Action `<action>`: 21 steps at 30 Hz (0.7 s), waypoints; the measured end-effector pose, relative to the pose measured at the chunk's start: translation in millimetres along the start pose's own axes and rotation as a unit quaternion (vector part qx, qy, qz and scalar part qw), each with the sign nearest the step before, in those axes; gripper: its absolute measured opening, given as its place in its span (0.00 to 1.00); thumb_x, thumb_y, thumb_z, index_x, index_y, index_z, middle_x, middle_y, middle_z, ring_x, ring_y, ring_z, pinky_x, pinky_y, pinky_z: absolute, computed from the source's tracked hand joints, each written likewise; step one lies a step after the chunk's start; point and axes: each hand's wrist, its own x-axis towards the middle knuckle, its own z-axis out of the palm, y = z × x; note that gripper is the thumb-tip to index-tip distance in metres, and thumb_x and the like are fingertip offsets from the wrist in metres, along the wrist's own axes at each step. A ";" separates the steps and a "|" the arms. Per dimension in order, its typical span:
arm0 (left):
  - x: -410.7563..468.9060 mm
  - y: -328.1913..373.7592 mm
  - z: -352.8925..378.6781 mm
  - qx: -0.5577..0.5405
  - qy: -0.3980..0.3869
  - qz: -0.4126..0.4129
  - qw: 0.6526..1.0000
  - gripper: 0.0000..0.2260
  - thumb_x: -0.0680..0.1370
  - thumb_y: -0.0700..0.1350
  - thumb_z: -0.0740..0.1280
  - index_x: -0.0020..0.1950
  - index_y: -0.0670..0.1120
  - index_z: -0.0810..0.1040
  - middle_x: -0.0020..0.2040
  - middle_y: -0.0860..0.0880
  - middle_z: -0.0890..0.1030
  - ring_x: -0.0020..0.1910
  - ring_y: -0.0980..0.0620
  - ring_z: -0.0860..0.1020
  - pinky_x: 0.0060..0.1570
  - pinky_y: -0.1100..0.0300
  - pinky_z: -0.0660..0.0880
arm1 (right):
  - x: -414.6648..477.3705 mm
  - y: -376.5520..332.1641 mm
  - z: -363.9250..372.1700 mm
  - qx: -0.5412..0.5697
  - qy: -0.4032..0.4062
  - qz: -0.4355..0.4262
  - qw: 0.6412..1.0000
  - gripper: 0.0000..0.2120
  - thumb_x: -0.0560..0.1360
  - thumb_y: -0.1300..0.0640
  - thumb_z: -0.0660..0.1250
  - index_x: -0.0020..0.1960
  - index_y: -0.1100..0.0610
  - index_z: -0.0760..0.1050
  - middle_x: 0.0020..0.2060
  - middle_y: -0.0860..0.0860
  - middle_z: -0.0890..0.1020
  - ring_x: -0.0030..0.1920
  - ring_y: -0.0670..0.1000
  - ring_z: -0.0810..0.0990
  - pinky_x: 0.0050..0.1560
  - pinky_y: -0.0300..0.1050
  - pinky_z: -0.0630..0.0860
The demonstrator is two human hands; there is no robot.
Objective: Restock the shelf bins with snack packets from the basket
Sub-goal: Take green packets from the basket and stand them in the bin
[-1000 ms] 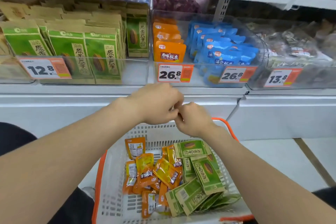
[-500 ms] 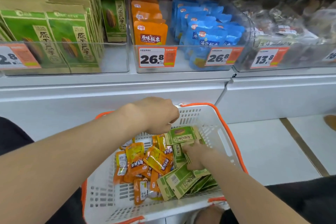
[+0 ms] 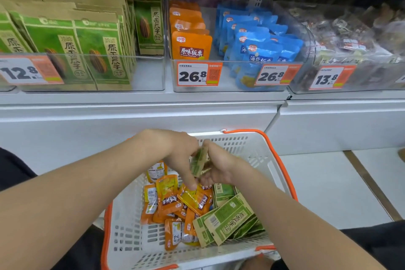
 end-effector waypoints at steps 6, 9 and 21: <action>-3.9 -24.8 12.8 -0.104 0.159 -0.014 0.982 0.18 0.80 0.60 0.69 0.49 0.43 0.80 0.44 0.46 0.84 0.44 0.44 0.82 0.44 0.52 0.79 | -13.0 -20.3 30.2 0.047 0.057 -0.061 0.995 0.20 0.82 0.50 0.50 0.51 0.62 0.76 0.38 0.62 0.86 0.34 0.60 0.85 0.33 0.43 0.75; -11.7 -45.0 7.9 -0.225 0.228 -0.029 0.947 0.12 0.81 0.51 0.71 0.44 0.44 0.82 0.39 0.46 0.85 0.37 0.46 0.84 0.39 0.51 0.82 | -6.5 -18.3 36.1 -0.067 0.202 -0.238 0.948 0.22 0.82 0.49 0.53 0.45 0.64 0.76 0.29 0.54 0.82 0.28 0.54 0.78 0.31 0.44 0.71; -57.4 -69.6 -31.6 -0.449 0.526 -0.056 0.720 0.16 0.70 0.59 0.81 0.37 0.47 0.85 0.33 0.43 0.85 0.32 0.45 0.83 0.35 0.47 0.80 | -45.3 -50.8 78.3 -0.050 0.168 -0.564 0.807 0.08 0.83 0.58 0.67 0.61 0.52 0.73 0.37 0.55 0.82 0.40 0.57 0.83 0.41 0.55 0.80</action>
